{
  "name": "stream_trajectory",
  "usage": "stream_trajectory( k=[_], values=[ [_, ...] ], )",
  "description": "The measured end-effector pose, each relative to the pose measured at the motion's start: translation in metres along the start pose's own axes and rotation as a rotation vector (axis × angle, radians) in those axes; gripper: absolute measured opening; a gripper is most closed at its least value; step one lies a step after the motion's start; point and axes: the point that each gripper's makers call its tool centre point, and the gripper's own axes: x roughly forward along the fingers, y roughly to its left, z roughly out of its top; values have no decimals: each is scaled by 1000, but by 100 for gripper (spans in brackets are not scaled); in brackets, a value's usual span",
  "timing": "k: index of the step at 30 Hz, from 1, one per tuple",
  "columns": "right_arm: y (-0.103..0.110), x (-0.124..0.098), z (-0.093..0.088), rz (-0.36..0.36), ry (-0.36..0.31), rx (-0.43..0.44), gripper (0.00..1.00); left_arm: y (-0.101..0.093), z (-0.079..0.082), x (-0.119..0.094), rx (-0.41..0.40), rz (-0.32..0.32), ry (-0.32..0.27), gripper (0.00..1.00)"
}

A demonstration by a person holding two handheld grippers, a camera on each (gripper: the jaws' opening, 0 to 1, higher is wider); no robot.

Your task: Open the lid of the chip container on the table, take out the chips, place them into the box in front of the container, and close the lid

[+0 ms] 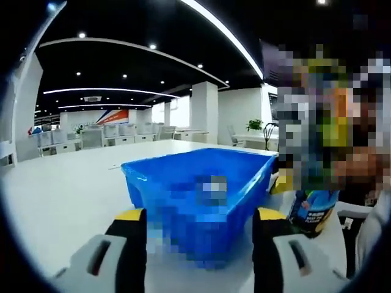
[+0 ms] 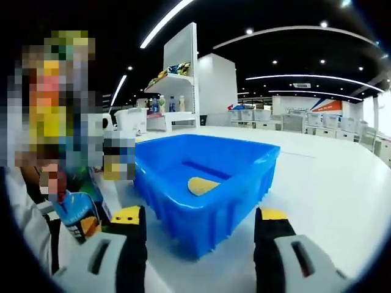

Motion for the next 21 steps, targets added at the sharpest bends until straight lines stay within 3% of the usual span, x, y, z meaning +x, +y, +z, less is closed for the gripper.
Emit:
stream_trajectory(
  k=[2,4,7,12,15,21],
  values=[
    [-3,0,1,-1,-2,-7,70,0,-2,-2,19,1,6,58],
    [-3,0,2,0,-7,1,69,-2,-2,-3,-5,-17,-2,58],
    [-5,0,3,-22,-12,-1,57,-1,-5,-2,16,-2,16,56],
    [-7,-6,3,-40,-19,26,49,-4,-8,-7,26,-9,21,47],
    [-7,-10,3,-48,-18,38,39,0,-7,-9,14,15,11,43],
    [-3,-11,2,-47,-20,21,36,-1,-6,-12,9,23,1,39]
  ],
)
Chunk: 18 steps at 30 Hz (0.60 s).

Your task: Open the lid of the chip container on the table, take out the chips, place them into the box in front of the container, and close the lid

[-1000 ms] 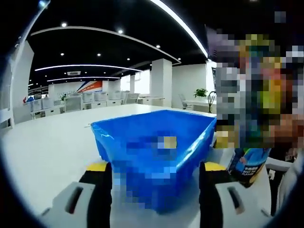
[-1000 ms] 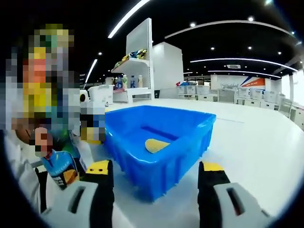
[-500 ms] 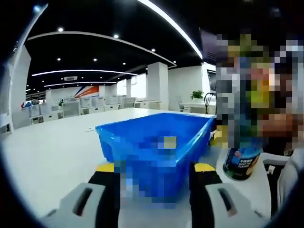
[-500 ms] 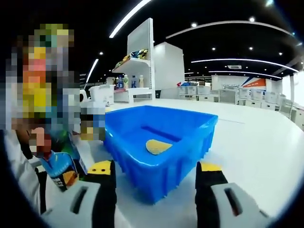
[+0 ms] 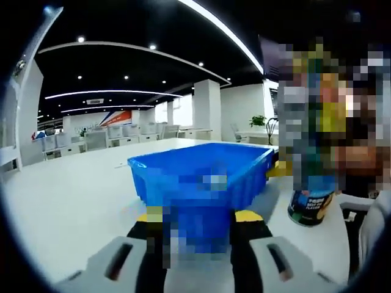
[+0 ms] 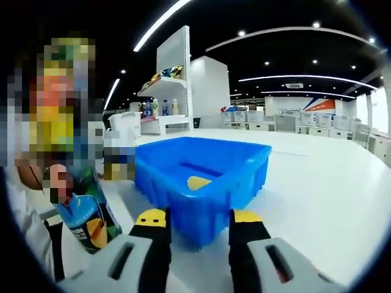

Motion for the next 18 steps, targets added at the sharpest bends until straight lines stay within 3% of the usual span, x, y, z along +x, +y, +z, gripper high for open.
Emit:
stream_trajectory(
  k=[18],
  values=[
    [4,3,3,-12,-5,-100,33,0,6,-2,61,7,-14,37]
  ],
)
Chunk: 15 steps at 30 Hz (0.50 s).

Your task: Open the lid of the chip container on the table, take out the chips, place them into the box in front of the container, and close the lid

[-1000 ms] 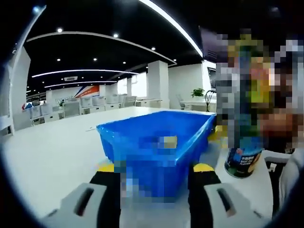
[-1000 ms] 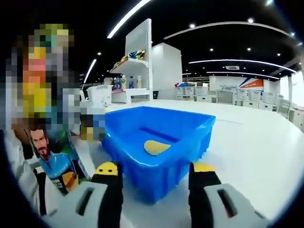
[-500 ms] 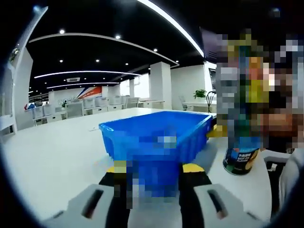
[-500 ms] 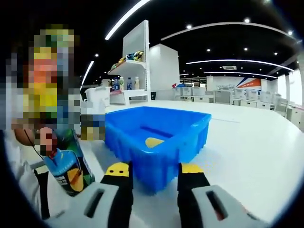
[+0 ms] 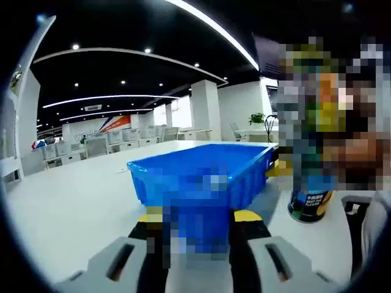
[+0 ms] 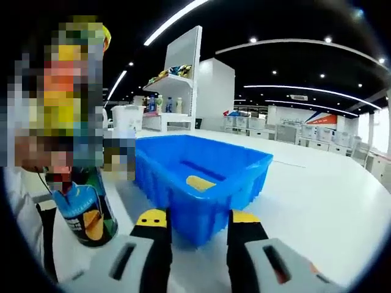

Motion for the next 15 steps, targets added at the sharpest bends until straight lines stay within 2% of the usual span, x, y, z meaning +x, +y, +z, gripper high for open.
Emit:
stream_trajectory(
  k=[8,15],
  values=[
    [-8,4,14,-2,-17,-34,33,10,6,8,-11,-4,2,37],
    [-24,15,23,-6,-8,-66,33,22,11,21,6,3,3,37]
  ],
)
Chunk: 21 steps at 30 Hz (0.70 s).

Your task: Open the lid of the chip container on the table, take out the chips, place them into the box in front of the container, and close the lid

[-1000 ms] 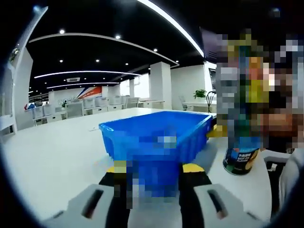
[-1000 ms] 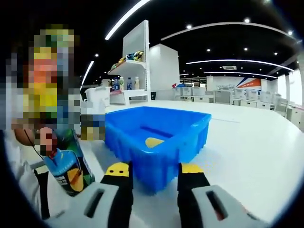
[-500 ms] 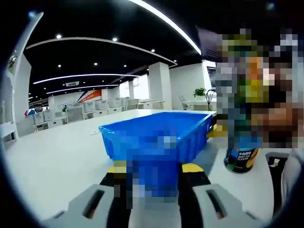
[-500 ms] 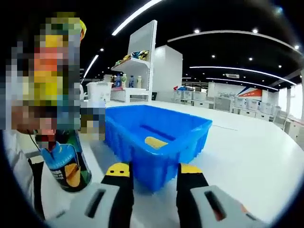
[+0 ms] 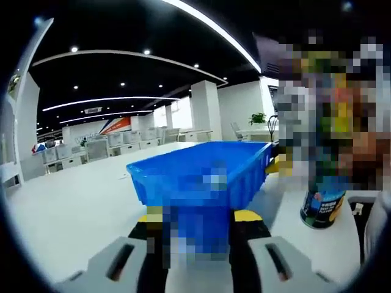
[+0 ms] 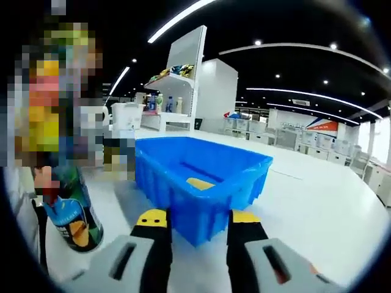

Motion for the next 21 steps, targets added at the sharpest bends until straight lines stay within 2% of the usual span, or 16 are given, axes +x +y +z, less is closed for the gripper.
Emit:
stream_trajectory(
  k=[3,8,12,18,21],
  values=[
    [-9,8,6,2,6,-36,33,9,1,8,-7,8,-2,38],
    [-22,21,12,9,2,-42,33,24,3,20,-32,12,12,38],
    [-32,32,11,9,8,-36,33,34,6,27,-13,22,18,38],
    [-42,44,3,18,32,-22,33,43,1,38,-2,15,29,38],
    [-54,49,2,20,29,-17,33,49,-1,46,-23,8,40,38]
  ],
)
